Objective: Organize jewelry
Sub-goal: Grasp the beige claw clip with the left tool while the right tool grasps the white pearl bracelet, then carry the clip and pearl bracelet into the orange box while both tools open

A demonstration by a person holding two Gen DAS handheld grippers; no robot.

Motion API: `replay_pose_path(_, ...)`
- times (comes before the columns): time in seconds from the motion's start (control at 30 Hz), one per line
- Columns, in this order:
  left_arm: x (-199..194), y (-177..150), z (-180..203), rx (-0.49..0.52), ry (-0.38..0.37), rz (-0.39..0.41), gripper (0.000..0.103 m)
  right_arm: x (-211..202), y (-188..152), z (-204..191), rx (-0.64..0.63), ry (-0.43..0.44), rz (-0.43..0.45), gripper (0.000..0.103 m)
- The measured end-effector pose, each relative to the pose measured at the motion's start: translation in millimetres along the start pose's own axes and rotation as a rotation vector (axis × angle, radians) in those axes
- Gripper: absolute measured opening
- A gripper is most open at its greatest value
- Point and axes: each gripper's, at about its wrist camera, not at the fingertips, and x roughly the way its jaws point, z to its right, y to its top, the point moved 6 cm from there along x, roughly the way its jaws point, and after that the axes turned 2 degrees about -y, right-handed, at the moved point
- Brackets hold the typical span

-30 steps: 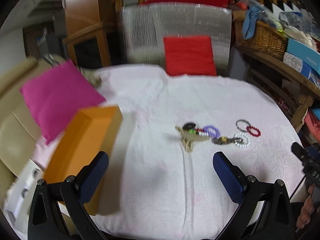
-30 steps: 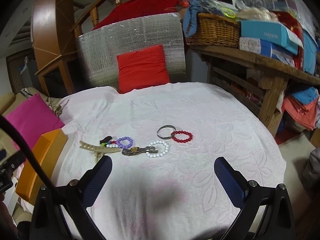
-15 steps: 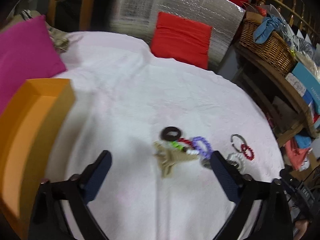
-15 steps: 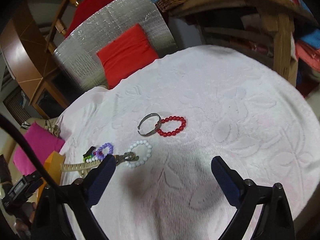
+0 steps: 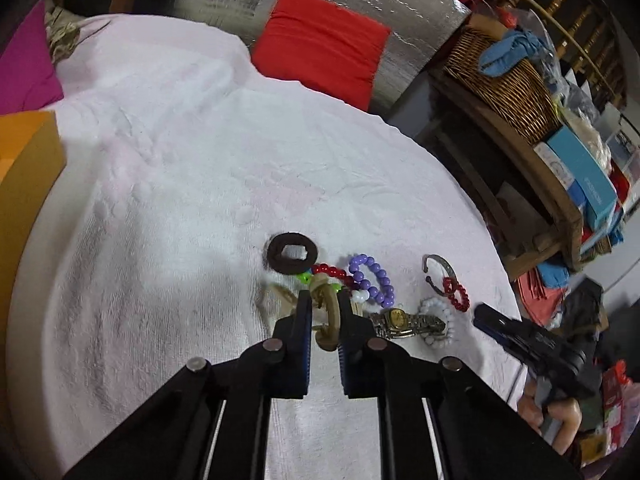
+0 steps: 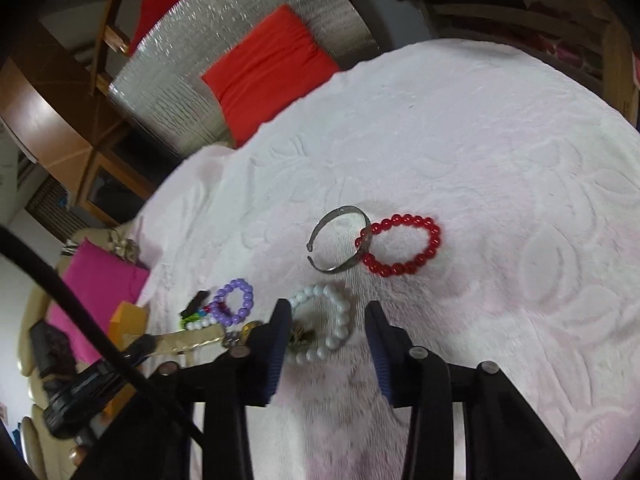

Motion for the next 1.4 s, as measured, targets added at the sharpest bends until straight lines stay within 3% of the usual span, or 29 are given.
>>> replay_pose_path(0.23,-15.7,-0.8,-1.2,0.015,-0.033,-0.014,0.010,38.2,-3.5,-0.3,-0.056,-0.124,-0.085,0.031)
replay_pose_path(0.27,-18.0,-1.3,-1.8,0.021,-0.032,-0.014,0.010,41.9,-5.2,0.4,-0.074,-0.153,-0.091,0.026)
replay_pose_path(0.43,-35.6,-0.1,-3.2,0.053,-0.016,0.010,0.010,42.0,-8.5,-2.9,-0.156,-0.223,-0.066,0.013)
replay_pose_path(0.6,-57.3,3.7,-13.9,0.054,0.009,0.061,0.010,26.4,-10.0,-3.5,-0.172,-0.244,-0.016,0.010)
replay_pose_path(0.83,-104.6,17.1,-20.5,0.092,0.065,0.219,0.010,-22.9,-0.8,-9.9,-0.143,-0.206,0.191,0.010)
replay_pose_path(1.0,-148.5,26.3,-26.3,0.097,0.117,0.354,0.010,-50.5,3.2,-33.2,-0.192,-0.165,0.333,0.010)
replay_pose_path(1.17,-193.5,31.5,-47.5,0.078,0.214,0.470,0.010,-45.7,-10.5,-86.5,-0.270,-0.067,0.317,0.010)
replay_pose_path(1.3,-221.9,33.1,-82.1,0.032,0.305,0.507,0.010,-32.5,-27.6,-166.0,-0.351,0.072,0.269,0.010)
replay_pose_path(1.4,-237.5,28.7,-117.1,-0.011,0.416,0.510,0.010,-14.0,-44.2,-236.9,-0.414,0.175,0.210,0.010)
